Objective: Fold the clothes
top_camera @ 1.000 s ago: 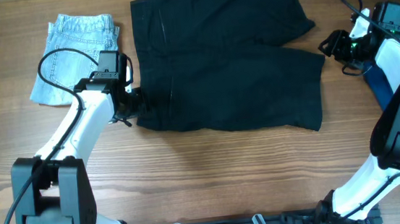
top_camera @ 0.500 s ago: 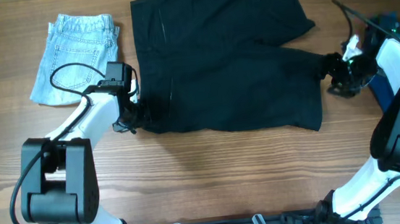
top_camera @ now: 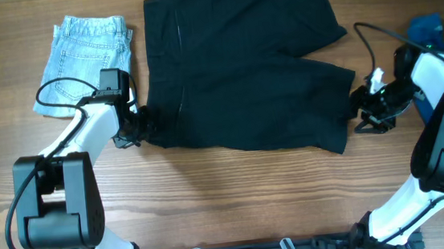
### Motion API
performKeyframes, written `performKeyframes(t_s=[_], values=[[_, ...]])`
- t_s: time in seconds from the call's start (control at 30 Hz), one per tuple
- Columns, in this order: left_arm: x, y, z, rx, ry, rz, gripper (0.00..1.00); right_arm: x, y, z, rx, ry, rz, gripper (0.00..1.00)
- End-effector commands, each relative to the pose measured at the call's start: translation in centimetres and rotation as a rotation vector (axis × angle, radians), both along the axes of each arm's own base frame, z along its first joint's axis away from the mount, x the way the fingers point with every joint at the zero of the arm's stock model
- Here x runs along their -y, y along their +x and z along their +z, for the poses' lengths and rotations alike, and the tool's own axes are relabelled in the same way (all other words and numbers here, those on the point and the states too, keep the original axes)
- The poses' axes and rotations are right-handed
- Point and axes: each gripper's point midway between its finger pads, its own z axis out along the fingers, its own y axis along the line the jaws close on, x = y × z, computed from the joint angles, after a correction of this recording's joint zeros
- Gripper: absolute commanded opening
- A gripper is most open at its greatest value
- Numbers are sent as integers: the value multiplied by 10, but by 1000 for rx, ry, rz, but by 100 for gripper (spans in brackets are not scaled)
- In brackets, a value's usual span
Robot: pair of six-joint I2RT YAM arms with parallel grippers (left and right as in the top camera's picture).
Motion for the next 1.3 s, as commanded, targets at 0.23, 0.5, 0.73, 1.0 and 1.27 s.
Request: performKeyframes(t_s=[0.23,0.5,0.73,1.0,1.27], values=[[-8,-7,-15,-35,21,24,4,19,4,8,23,-203,16,4],[-17,-6,-16,-32,73,30,4,63,17,63,71,-381,-27,50],[-17,-5,-13,-26,73,31,18,29,-11,34,-15,-252,-15,62],[-17,-3,-7,-6,72,31,40,-30,-55,0,-67,49,-2,66],[-17,-1,-6,1,72,32,42,-39,-32,-21,0,87,-187,58]])
